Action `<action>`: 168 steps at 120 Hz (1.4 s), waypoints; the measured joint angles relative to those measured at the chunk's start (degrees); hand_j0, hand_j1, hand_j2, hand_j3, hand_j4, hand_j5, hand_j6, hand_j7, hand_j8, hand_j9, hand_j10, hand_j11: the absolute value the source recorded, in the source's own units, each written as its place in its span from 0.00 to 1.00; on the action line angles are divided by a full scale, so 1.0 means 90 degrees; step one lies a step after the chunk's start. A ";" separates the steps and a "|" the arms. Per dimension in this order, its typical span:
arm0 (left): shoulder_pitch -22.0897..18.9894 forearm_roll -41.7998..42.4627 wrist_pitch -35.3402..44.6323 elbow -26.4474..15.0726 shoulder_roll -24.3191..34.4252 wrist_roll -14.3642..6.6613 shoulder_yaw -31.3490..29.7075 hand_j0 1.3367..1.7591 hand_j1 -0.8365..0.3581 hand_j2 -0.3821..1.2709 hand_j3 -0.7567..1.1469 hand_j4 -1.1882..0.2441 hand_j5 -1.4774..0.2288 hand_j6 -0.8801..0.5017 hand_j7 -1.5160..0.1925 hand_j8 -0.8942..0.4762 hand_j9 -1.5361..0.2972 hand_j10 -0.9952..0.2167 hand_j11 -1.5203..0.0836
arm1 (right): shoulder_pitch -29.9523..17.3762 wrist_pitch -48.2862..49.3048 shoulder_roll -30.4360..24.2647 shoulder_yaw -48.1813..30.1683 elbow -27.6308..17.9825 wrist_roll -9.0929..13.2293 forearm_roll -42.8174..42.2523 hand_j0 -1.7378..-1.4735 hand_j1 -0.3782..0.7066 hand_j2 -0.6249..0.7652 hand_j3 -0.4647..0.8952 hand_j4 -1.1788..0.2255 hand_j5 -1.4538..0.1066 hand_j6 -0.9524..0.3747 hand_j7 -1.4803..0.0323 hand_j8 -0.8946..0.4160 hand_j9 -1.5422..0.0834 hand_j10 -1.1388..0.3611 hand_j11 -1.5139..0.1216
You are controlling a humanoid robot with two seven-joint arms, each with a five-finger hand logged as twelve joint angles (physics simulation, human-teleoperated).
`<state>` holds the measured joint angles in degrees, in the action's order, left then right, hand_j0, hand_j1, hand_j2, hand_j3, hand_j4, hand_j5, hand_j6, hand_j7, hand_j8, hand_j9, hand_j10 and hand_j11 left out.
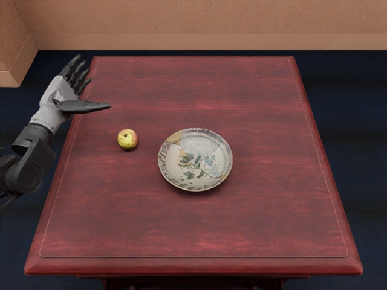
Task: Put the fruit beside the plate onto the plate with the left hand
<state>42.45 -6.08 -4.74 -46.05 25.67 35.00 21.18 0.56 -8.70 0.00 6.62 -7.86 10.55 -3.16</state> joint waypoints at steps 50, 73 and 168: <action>0.0373 -0.1374 -0.0015 0.0306 -0.0151 0.0000 -0.0246 0.76 0.96 0.24 0.40 0.81 0.84 0.62 0.87 0.63 0.82 0.80 0.92 | -0.0005 0.0000 0.0000 0.0006 0.0021 0.0000 -0.0001 0.30 0.03 0.45 0.34 0.84 0.93 0.72 0.98 0.68 0.95 0.76 0.93; 0.1832 -0.3106 0.0011 0.0328 0.0194 0.0000 -0.1771 0.76 0.97 0.23 0.40 0.81 0.85 0.62 0.87 0.64 0.82 0.80 0.93 | -0.0005 0.0000 0.0000 0.0007 0.0023 0.0000 -0.0001 0.30 0.03 0.45 0.34 0.84 0.93 0.72 0.98 0.68 0.95 0.76 0.93; 0.3115 -0.5631 0.0801 0.0543 -0.0387 0.0000 -0.4853 0.76 0.78 0.26 0.40 0.68 0.70 0.48 0.73 0.49 0.69 0.64 0.78 | -0.0006 0.0000 0.0000 0.0016 0.0023 0.0000 -0.0004 0.30 0.03 0.45 0.34 0.84 0.93 0.72 0.98 0.68 0.95 0.76 0.93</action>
<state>70.48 -56.76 2.47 -41.17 22.19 35.00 -22.49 0.51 -8.70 0.00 6.76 -7.65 10.55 -3.19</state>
